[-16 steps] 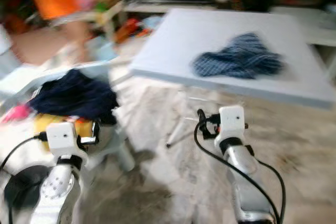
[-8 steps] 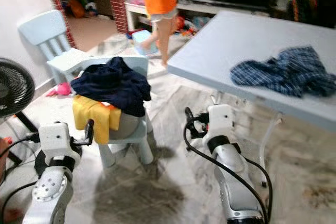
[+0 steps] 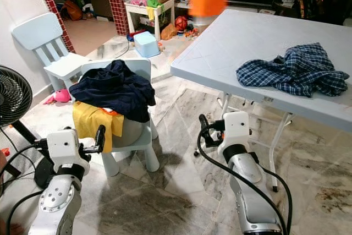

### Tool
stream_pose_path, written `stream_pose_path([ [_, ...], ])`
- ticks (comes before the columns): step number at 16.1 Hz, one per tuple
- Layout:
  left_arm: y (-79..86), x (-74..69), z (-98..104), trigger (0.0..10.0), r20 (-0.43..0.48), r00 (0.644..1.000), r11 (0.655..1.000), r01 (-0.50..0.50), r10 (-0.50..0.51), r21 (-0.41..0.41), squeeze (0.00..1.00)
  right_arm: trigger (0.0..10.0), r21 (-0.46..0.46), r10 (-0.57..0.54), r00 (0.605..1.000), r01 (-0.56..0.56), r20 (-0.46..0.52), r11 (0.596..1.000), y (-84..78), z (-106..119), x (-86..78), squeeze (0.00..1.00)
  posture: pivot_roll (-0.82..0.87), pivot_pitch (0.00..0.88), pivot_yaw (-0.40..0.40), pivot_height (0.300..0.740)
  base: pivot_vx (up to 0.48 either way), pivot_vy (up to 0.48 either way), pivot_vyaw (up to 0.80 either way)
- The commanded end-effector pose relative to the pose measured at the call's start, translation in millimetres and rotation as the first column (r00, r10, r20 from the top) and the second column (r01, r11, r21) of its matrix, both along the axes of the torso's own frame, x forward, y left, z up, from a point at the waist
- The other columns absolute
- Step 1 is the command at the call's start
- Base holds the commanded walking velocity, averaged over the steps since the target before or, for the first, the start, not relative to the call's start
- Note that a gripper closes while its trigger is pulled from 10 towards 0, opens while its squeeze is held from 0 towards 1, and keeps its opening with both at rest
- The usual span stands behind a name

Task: Hang hanger

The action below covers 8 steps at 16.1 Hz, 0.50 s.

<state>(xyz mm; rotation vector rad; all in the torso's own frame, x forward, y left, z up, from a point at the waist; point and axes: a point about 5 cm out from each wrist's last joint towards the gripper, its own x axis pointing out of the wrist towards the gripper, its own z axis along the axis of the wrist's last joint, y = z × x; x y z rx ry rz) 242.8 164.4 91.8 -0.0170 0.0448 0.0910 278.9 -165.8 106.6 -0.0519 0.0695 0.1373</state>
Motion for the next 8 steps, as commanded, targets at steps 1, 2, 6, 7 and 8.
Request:
stream_pose_path([
  [1, 1.4, -0.3, 3.7, 10.0, 0.015, 1.0, 1.0, 0.009, -0.009, -0.002, 0.0, 10.0, 0.002, 0.019, 1.0, -0.02, 0.024, 1.0, 4.0, 4.8, 1.7, 0.0, -0.05, 0.0, 0.0, 0.74, 0.24, 0.0, 0.8],
  [2, 1.2, -0.2, 3.6, 10.0, 0.014, 1.0, 1.0, 0.011, -0.011, -0.003, 0.0, 10.0, 0.003, 0.019, 1.0, -0.02, 0.025, 1.0, 4.2, 4.9, 1.8, 0.0, -0.05, 0.0, 0.0, 0.74, 0.247, 0.0, 0.8],
  [6, 0.0, 0.5, 3.5, 10.0, 0.014, 1.0, 1.0, 0.018, -0.018, -0.005, 0.0, 10.0, 0.003, 0.016, 1.0, -0.016, 0.025, 1.0, 3.4, 5.4, 2.8, 0.0, -0.05, 0.0, 0.0, 0.74, 0.279, 0.0, 0.45],
  [7, 0.0, 0.6, 3.2, 10.0, 0.011, 1.0, 1.0, 0.018, -0.018, -0.007, 0.0, 10.0, 0.004, 0.014, 1.0, -0.015, 0.025, 1.0, 3.2, 5.1, 3.1, 0.0, -0.05, 0.0, 0.0, 0.74, 0.266, 0.0, 0.43],
  [8, -0.1, 0.6, 3.2, 10.0, 0.011, 1.0, 1.0, 0.019, -0.019, -0.008, 0.0, 10.0, 0.004, 0.015, 1.0, -0.015, 0.025, 1.0, 3.3, 5.1, 3.1, 0.0, -0.05, 0.0, 0.0, 0.74, 0.266, 0.0, 0.43],
])
